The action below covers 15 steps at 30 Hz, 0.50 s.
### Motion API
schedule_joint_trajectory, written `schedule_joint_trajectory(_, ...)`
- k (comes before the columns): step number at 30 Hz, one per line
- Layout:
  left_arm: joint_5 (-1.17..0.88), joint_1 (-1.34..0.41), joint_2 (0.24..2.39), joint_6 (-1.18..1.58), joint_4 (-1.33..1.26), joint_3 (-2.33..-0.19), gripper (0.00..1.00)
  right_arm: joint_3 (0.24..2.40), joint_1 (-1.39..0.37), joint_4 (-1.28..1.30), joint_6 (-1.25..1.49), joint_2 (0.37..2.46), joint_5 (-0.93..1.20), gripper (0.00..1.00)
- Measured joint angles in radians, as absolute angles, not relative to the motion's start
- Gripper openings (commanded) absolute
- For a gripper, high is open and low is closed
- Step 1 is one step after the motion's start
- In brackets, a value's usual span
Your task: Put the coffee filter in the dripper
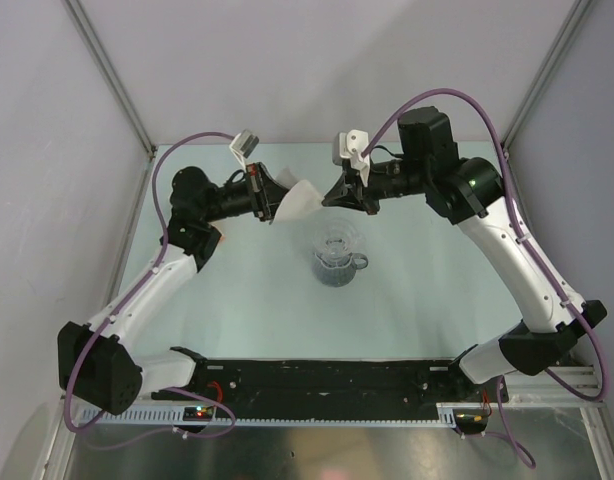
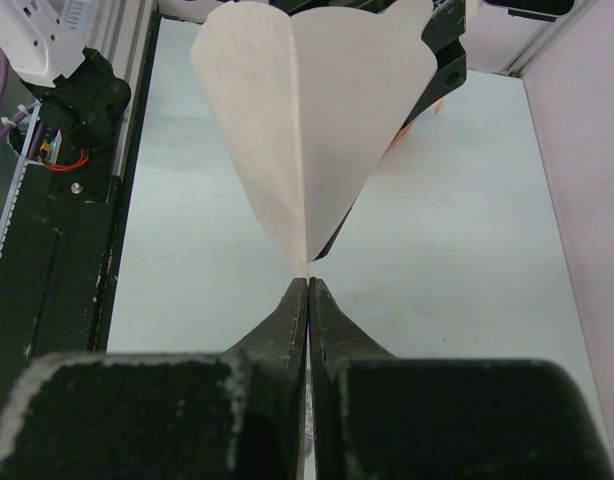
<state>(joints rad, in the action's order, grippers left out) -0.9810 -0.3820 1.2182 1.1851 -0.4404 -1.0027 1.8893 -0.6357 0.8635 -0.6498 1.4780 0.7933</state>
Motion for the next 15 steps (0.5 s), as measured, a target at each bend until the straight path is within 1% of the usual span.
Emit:
schedule_joint_trajectory(2, -0.981, -0.383, 1.219, 1.185, -0.440, -1.003, 0.05, 1.889, -0.637, 0.864, -0.654, 1.478, 0.793, 0.00)
schedule_joint_trajectory(4, -0.977, -0.382, 1.219, 1.185, -0.440, -1.003, 0.01, 1.889, -0.636, 0.864, -0.659, 1.478, 0.794, 0.00)
schedule_joint_trajectory(5, -0.973, -0.380, 1.219, 1.185, -0.440, -1.003, 0.01, 1.889, -0.635, 0.864, -0.660, 1.478, 0.794, 0.07)
schedule_joint_trajectory(7, -0.963, -0.377, 1.219, 1.185, -0.440, -1.003, 0.00, 1.889, -0.633, 0.866, -0.664, 1.478, 0.793, 0.38)
schedule_joint_trajectory(8, -0.953, -0.375, 1.219, 1.185, -0.440, -1.003, 0.00, 1.889, -0.633, 0.868, -0.667, 1.478, 0.792, 0.49)
schedule_joint_trajectory(9, -0.945, -0.373, 1.219, 1.184, -0.440, -1.003, 0.00, 1.889, -0.632, 0.870, -0.656, 1.478, 0.791, 0.58)
schedule_joint_trajectory(11, -0.926, -0.371, 1.217, 1.168, -0.429, -1.005, 0.00, 1.889, -0.624, 0.874, -0.635, 1.478, 0.790, 0.66)
schedule_joint_trajectory(15, -0.853, -0.369, 1.212, 1.062, -0.321, -1.055, 0.00, 1.888, -0.577, 0.850, -0.508, 1.477, 0.783, 0.73)
